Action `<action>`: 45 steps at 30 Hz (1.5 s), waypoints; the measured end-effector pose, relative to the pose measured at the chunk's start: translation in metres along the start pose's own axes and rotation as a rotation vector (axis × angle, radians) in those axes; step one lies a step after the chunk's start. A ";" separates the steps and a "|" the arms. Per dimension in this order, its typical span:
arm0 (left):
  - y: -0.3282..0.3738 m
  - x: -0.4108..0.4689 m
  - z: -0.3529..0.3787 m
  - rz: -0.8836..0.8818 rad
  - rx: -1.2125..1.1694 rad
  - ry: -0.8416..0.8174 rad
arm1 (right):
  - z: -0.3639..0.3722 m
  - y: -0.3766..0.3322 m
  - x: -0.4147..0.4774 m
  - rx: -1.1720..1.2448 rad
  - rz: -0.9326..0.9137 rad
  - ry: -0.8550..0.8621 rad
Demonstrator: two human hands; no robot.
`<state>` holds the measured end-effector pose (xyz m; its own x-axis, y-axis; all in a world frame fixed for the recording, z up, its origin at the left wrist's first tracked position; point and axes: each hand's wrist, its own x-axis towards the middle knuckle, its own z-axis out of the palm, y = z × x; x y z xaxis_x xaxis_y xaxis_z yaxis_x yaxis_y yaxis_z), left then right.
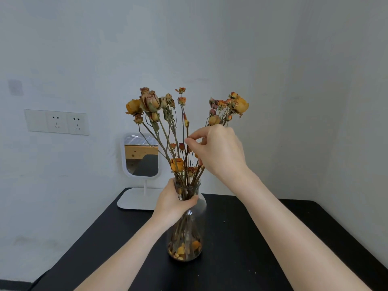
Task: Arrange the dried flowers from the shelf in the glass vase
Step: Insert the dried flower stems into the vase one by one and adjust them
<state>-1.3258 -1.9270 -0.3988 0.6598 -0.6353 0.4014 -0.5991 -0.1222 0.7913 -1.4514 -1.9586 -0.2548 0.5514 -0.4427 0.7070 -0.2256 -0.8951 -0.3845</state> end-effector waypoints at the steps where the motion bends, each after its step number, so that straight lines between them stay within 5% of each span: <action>1: 0.000 0.000 0.000 -0.012 0.006 -0.008 | 0.001 0.000 0.000 0.001 -0.007 0.001; 5: 0.003 -0.007 -0.001 -0.028 -0.026 0.024 | -0.002 0.004 -0.003 0.129 -0.002 0.027; 10: -0.003 -0.053 0.002 0.018 -0.083 0.363 | -0.015 0.026 -0.020 0.298 0.035 0.069; 18: 0.010 -0.122 0.058 0.277 -0.112 0.039 | -0.044 0.092 -0.064 0.550 0.110 0.125; 24: 0.028 -0.114 0.128 0.213 0.025 -0.431 | -0.051 0.198 -0.109 0.355 0.575 0.011; 32: 0.041 -0.064 0.207 -0.249 0.264 -0.464 | -0.035 0.279 -0.165 0.128 0.921 -0.459; 45: 0.041 -0.050 0.243 -0.348 0.349 -0.444 | 0.014 0.296 -0.151 -0.053 0.924 -0.551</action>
<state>-1.4931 -2.0853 -0.4985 0.6365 -0.7589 -0.1380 -0.5460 -0.5696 0.6144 -1.5901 -2.1556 -0.4840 0.4322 -0.8761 -0.2136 -0.7675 -0.2329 -0.5973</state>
